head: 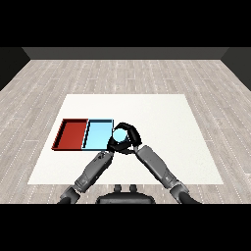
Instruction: Pick the blue can and put it in the blue box
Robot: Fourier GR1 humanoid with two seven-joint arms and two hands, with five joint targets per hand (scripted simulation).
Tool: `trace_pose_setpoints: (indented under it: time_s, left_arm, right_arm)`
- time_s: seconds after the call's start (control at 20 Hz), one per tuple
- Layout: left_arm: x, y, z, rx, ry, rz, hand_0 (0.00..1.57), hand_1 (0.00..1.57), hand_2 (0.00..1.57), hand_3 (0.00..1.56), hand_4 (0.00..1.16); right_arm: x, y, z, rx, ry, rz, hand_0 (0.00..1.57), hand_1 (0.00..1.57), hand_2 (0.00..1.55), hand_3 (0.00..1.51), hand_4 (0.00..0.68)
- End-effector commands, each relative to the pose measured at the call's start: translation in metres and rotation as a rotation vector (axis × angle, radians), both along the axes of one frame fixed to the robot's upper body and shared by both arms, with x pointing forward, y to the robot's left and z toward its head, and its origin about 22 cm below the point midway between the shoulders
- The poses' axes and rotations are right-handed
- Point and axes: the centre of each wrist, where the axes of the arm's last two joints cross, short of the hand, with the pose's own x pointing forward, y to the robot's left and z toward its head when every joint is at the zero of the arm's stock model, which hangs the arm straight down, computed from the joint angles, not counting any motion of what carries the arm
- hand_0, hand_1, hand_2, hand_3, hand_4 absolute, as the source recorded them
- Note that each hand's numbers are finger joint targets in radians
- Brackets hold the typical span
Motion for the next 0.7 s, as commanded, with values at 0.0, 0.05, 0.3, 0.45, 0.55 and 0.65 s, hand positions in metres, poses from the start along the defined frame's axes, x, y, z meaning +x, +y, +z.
trace_pose_setpoints:
  time_s: [0.0, 0.05, 0.3, 0.45, 0.55, 0.65]
  left_arm:
    - [0.007, 0.0, 0.008, 0.148, -0.071, 0.065, 0.0, 0.0, 0.0, 0.0, 0.28]
    - [0.012, -0.004, 0.003, 0.208, -0.078, 0.08, 0.27, 0.27, 0.52, 0.0, 0.57]
    - [0.015, -0.012, 0.009, 0.266, -0.099, 0.07, 0.32, 0.32, 0.52, 0.17, 0.0]
    - [0.006, -0.003, -0.003, 0.449, -0.154, 0.081, 0.21, 0.21, 0.3, 0.0, 0.3]
    - [0.005, -0.009, 0.008, 0.177, -0.064, 0.084, 0.0, 0.0, 0.0, 0.0, 0.43]
    - [0.007, -0.012, 0.019, 0.154, -0.087, 0.172, 0.45, 0.45, 0.65, 0.35, 0.72]
  right_arm:
    - [0.015, 0.008, 0.014, -0.013, -0.008, 0.044, 1.25, 1.25, 1.41, 1.4, 0.613]
    - [-0.003, 0.008, -0.01, -0.011, -0.011, 0.045, 1.28, 1.28, 1.42, 1.4, 0.613]
    - [0.001, 0.019, 0.005, 0.012, -0.019, 0.059, 1.47, 1.47, 1.47, 1.4, 0.596]
    - [-0.019, 0.025, -0.01, -0.016, -0.022, 0.056, 1.45, 1.45, 1.46, 1.4, 0.599]
    - [-0.011, 0.027, 0.002, -0.012, -0.037, 0.064, 1.45, 1.45, 1.46, 1.39, 0.59]
    - [-0.007, 0.028, 0.003, 0.012, -0.017, 0.08, 1.45, 1.45, 1.45, 1.4, 0.598]
